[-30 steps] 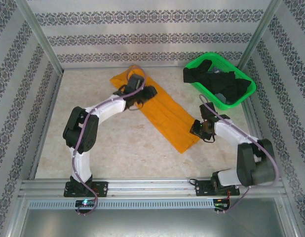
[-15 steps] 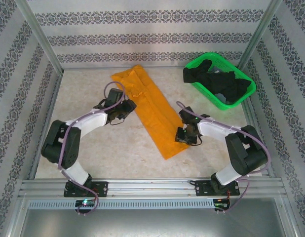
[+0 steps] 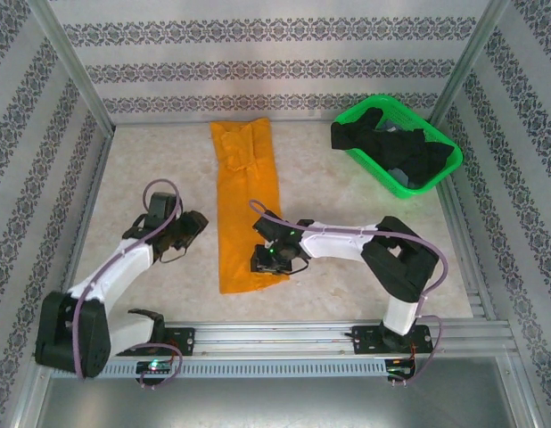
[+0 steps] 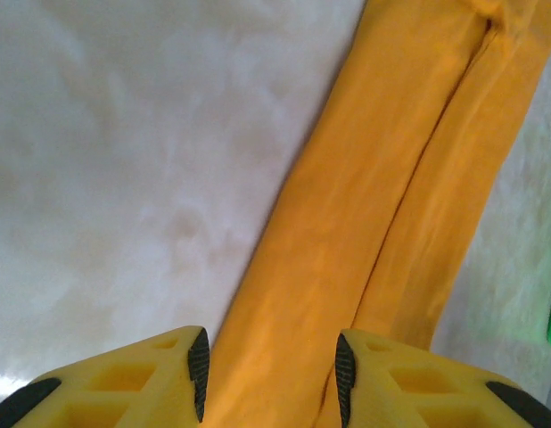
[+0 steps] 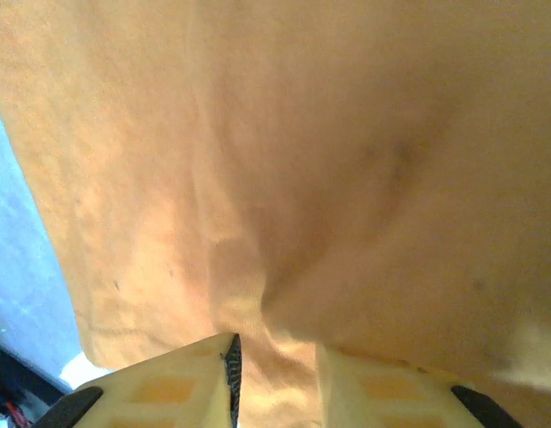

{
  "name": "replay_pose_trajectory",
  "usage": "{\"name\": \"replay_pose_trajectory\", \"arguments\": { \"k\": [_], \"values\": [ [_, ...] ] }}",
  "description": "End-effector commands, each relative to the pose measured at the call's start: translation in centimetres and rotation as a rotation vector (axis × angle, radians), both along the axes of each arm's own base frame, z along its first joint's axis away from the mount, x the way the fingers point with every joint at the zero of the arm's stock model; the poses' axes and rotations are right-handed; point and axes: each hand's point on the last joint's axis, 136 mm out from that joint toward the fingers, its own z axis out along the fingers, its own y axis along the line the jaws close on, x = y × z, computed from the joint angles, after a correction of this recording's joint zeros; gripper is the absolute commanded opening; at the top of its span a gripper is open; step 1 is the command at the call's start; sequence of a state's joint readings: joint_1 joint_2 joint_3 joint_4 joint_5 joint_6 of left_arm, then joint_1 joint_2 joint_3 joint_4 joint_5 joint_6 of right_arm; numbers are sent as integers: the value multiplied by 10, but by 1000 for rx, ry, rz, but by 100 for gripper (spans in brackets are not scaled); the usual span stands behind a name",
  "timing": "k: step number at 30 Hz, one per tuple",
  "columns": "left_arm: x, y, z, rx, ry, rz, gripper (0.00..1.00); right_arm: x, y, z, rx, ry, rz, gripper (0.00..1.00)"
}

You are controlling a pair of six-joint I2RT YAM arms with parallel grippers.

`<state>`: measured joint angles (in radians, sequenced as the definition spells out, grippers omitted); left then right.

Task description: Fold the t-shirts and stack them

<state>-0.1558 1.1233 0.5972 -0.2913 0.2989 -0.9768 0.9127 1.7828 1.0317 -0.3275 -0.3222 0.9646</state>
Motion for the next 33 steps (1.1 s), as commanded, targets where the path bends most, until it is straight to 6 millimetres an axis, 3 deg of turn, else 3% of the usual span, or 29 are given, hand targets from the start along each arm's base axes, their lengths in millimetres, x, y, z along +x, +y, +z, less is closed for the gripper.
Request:
{"name": "replay_pose_trajectory", "arguments": {
  "k": [1, 4, 7, 12, 18, 21, 28, 33],
  "values": [
    [-53, -8, -21, -66, 135, -32, 43, 3, -29, 22, -46, -61, -86, 32],
    [-89, -26, -34, -151, 200, -77, 45, -7, -68, 25, -80, -93, -153, 35],
    [-116, -45, -42, -188, 242, -129, 45, -23, -90, 14, -76, -58, -197, 38],
    [-131, -64, -54, -183, 281, -174, 47, -35, -89, -8, -50, 9, -216, 43],
    [-133, -81, -74, -174, 320, -204, 44, -28, -69, -20, -18, 41, -202, 41],
    [-124, -85, -79, -176, 304, -193, 38, -25, -63, -18, -2, 39, -199, 39],
    [-91, -104, -67, -200, 237, -197, 34, -20, -49, -1, 14, 37, -169, 39],
    [-91, -104, -66, -177, 247, -215, 24, -28, -58, -7, -37, 69, -179, 40]
  ]
}}
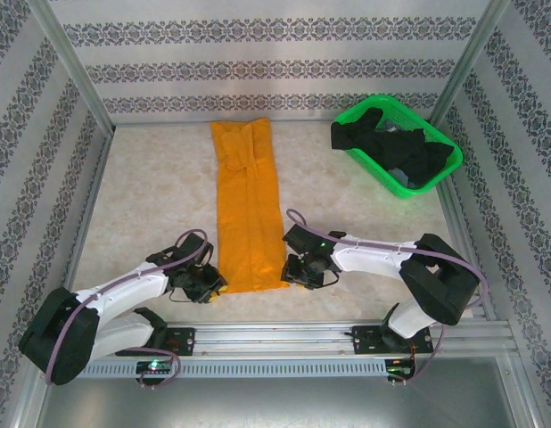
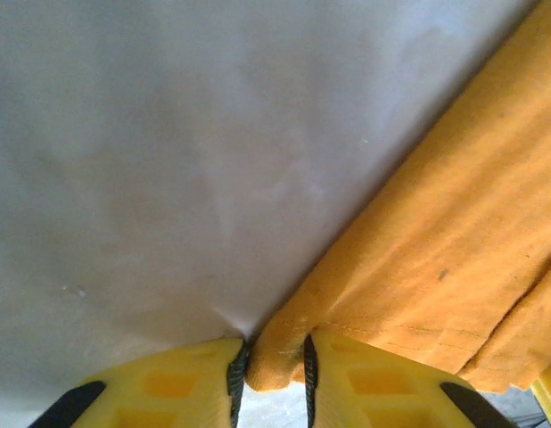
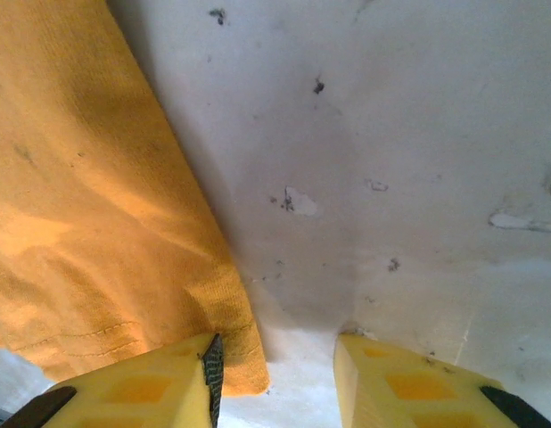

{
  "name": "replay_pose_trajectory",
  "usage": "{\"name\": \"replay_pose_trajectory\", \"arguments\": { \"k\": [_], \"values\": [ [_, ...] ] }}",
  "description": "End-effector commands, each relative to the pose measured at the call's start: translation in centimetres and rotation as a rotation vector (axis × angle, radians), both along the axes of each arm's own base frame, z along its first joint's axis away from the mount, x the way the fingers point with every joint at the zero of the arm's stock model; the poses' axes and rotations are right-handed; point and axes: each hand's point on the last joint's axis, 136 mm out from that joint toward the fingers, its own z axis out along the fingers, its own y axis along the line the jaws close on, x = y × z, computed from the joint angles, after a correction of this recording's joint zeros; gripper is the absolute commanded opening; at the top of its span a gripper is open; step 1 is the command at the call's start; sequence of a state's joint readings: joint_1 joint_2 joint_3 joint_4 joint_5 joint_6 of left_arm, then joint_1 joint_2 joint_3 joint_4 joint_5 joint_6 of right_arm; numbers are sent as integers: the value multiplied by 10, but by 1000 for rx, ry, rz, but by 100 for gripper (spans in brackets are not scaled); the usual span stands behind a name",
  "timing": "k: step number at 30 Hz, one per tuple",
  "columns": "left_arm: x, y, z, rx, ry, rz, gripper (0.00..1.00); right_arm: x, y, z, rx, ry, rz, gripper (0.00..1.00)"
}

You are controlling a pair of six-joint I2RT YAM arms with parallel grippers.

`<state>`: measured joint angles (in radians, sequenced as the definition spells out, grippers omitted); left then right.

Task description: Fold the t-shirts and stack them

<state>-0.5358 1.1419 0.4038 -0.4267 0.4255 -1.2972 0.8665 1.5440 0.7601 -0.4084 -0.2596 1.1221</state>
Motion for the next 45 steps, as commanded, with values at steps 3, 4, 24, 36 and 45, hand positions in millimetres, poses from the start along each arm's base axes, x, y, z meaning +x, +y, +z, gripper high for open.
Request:
{"name": "replay_pose_trajectory", "arguments": {
  "k": [3, 4, 24, 36, 45],
  "values": [
    [48, -31, 13, -113, -241, -16, 18, 5, 27, 4, 82, -23, 30, 41],
    [49, -31, 14, -115, -248, -14, 16, 5, 30, 5, 88, -24, 34, 41],
    [41, -21, 39, -86, -278, -39, 0, 7, 30, 7, 28, -29, 47, 10],
    [-36, 10, 23, -24, -111, -163, 0, -37, 3, 19, -43, -16, 188, 0],
    [-49, 11, 39, -6, -226, -220, 0, -63, 9, 29, -23, -21, 256, 0]
  ]
}}
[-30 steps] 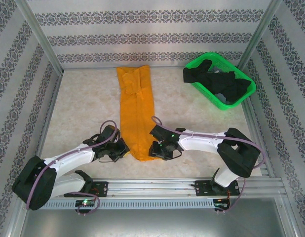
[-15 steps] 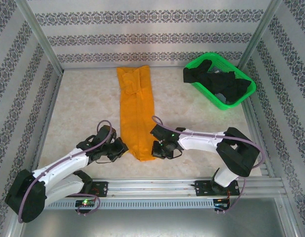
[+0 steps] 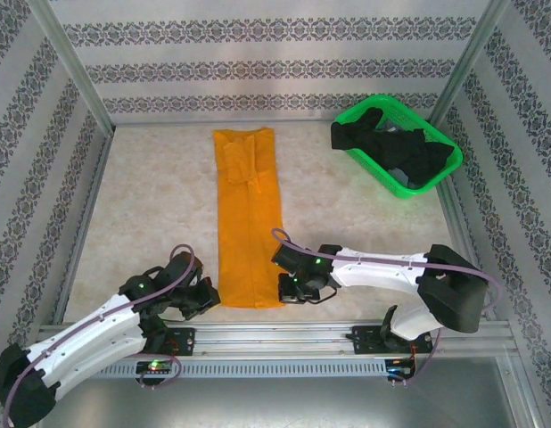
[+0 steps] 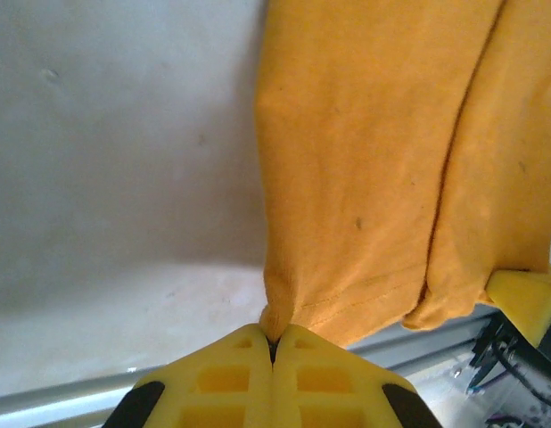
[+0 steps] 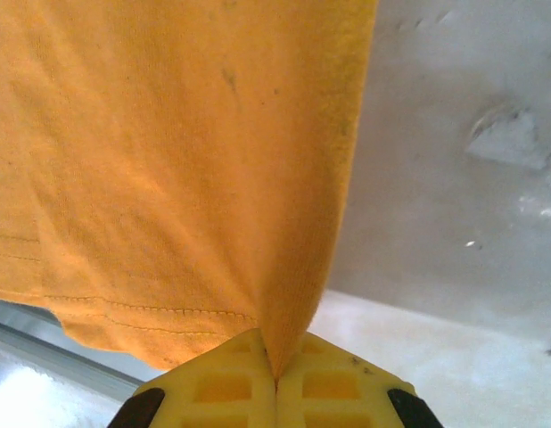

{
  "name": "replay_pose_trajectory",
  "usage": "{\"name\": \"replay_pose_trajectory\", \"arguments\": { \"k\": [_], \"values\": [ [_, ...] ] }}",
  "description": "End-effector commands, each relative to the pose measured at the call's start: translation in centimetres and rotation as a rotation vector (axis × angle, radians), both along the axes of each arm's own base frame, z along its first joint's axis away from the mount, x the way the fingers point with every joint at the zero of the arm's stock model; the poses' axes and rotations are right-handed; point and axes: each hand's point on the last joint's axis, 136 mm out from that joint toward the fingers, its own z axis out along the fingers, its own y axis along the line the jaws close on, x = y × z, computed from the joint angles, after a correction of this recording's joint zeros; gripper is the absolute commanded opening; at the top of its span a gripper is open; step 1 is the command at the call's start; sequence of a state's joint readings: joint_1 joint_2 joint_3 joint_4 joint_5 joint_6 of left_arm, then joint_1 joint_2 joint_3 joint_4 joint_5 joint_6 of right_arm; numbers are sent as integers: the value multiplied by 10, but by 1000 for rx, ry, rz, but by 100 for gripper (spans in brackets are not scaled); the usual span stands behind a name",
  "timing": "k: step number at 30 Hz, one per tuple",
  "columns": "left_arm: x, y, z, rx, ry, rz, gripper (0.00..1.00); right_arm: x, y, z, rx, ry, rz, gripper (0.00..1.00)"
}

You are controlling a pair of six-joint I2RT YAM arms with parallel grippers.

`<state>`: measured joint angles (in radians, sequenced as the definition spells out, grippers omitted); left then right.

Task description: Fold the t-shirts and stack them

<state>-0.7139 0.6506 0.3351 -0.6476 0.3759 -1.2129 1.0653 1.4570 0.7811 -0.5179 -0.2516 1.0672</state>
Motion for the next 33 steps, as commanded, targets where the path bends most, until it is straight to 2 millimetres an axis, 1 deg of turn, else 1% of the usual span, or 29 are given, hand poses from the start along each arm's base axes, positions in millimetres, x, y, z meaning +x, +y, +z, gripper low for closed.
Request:
{"name": "replay_pose_trajectory", "arguments": {
  "k": [1, 5, 10, 14, 16, 21, 26, 30, 33],
  "values": [
    [0, 11, 7, 62, -28, 17, 0, -2, -9, 10, -23, -9, 4, 0],
    [27, 10, 37, 65, -162, 65, 0, 22, -8, 34, 13, -59, -52, 0],
    [65, 1, 69, 21, -300, 168, 0, 62, -3, 69, 40, -123, -93, 0],
    [104, 2, 97, 16, -397, 252, 0, 99, -2, 89, 40, -179, -127, 0],
    [125, 5, 106, -1, -435, 301, 0, 118, 0, 97, 52, -205, -146, 0],
    [176, 9, 116, -35, -473, 361, 0, 169, 6, 110, 82, -266, -183, 0],
    [218, 11, 111, -48, -473, 353, 0, 214, 12, 114, 115, -305, -204, 0],
    [247, 17, 111, -49, -485, 349, 0, 242, 21, 112, 141, -311, -202, 0],
    [265, 21, 108, -45, -489, 342, 0, 261, 25, 110, 150, -319, -214, 0]
  ]
}}
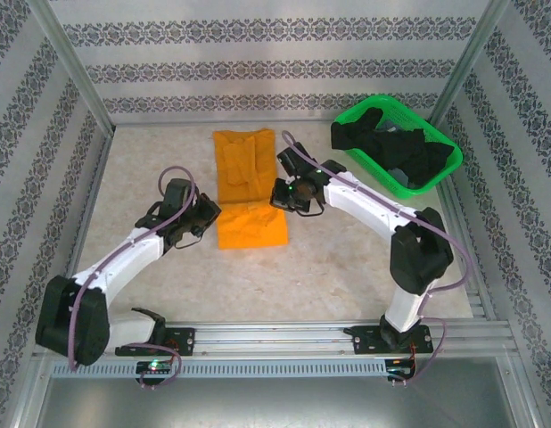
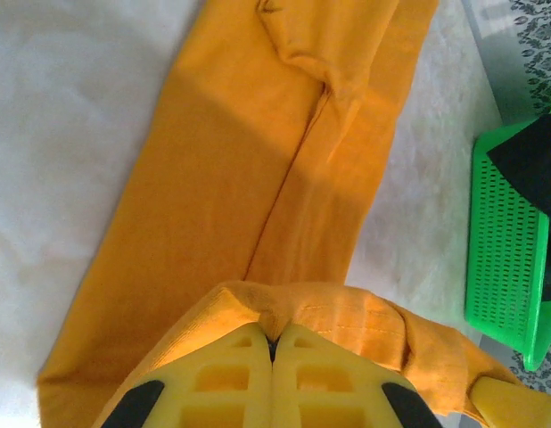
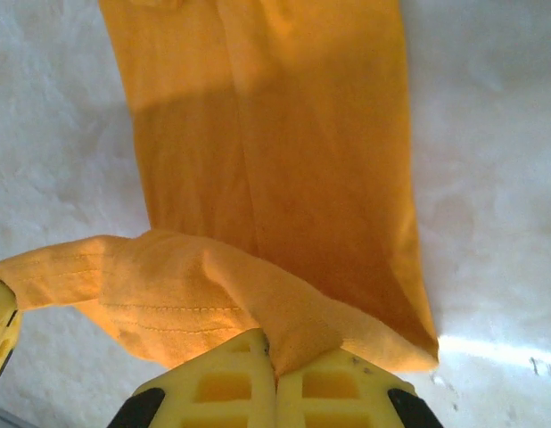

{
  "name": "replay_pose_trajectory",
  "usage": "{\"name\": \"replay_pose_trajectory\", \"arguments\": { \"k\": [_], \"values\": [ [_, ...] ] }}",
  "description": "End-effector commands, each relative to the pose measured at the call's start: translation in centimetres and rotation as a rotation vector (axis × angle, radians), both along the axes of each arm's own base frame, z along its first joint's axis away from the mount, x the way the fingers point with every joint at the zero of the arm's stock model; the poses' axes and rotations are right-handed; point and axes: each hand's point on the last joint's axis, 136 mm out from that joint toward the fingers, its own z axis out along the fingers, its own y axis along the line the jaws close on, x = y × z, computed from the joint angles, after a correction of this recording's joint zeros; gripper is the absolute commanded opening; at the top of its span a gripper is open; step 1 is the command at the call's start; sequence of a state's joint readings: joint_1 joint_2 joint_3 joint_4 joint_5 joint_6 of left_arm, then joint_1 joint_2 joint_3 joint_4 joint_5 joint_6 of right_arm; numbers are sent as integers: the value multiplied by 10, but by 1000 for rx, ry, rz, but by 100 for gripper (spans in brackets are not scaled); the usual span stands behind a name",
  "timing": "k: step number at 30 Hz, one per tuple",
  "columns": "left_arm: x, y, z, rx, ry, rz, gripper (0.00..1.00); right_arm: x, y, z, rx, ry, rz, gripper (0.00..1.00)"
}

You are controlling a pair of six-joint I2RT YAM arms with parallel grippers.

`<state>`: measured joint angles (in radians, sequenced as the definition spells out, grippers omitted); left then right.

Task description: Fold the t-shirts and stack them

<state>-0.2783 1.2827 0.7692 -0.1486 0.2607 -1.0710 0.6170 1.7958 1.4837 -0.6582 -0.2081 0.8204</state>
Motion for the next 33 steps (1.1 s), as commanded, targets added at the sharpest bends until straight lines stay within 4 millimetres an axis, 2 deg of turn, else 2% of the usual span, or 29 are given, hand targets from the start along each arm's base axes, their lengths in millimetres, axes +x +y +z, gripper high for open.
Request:
{"name": "replay_pose_trajectory", "arguments": {
  "k": [1, 11, 22, 25, 28, 32, 33],
  "values": [
    [29, -4, 23, -7, -114, -59, 0, 21, 8, 5, 25, -37, 24, 0],
    [68, 4, -3, 6, -78, -61, 0, 60, 10, -17, 29, 0, -21, 0],
    [94, 8, -24, 24, -43, -78, 0, 85, 5, -45, 35, 58, -63, 0],
    [97, 9, -36, 30, -11, -79, 0, 91, 5, -53, 41, 79, -72, 0],
    [100, 10, -47, 33, 12, -75, 0, 101, 4, -57, 51, 83, -81, 9],
    [107, 16, -59, 38, 42, -63, 8, 115, 6, -62, 77, 94, -86, 26],
    [111, 19, -59, 37, 41, -55, 14, 120, 6, -61, 85, 92, -84, 31]
  ]
}}
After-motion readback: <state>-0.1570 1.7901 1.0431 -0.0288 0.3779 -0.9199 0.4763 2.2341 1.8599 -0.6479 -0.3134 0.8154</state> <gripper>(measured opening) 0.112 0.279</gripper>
